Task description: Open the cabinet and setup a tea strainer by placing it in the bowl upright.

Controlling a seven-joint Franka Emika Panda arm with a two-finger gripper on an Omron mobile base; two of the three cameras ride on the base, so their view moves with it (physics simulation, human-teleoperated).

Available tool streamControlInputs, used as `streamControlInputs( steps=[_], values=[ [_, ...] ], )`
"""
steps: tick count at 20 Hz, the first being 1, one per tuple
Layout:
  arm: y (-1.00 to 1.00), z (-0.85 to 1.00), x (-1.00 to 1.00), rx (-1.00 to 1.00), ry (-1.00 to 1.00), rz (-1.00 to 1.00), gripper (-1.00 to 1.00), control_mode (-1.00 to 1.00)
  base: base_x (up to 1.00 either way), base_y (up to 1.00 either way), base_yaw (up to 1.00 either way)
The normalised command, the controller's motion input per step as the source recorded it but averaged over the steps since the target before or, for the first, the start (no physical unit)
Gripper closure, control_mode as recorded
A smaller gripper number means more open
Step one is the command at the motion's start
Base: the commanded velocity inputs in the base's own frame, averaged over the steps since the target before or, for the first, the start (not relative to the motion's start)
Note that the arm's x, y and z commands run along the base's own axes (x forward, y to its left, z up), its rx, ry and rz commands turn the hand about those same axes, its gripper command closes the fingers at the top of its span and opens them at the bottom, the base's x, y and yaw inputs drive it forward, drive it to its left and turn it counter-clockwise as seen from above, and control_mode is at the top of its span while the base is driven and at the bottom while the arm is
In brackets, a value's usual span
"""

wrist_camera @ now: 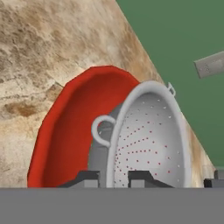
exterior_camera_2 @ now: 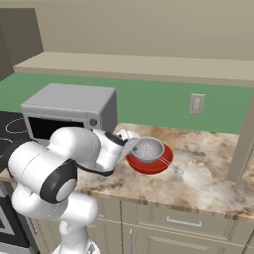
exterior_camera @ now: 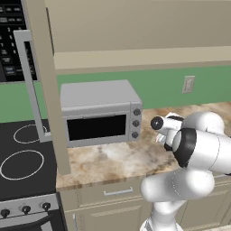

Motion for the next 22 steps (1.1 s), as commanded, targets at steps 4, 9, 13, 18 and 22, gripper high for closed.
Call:
streamControlInputs(
  steps=[4, 9, 13, 18, 22],
  values=[
    [0.06, -0.11, 0.05, 0.00, 0.00, 0.00, 1.00, -1.00, 0.00, 0.00, 0.00],
    [0.02, -0.02, 0.04, 0.00, 0.02, 0.00, 1.00, -1.00, 0.00, 0.00, 0.00],
    [0.04, 0.00, 0.00, 0.00, 0.02, 0.00, -1.00, -1.00, 0.00, 0.00, 0.00],
    [0.01, 0.00, 0.00, 0.00, 0.00, 0.00, -1.00, -1.00, 0.00, 0.00, 0.00],
    [0.00, 0.00, 0.00, 0.00, 0.00, 0.00, -1.00, -1.00, 0.00, 0.00, 0.00]
  ],
)
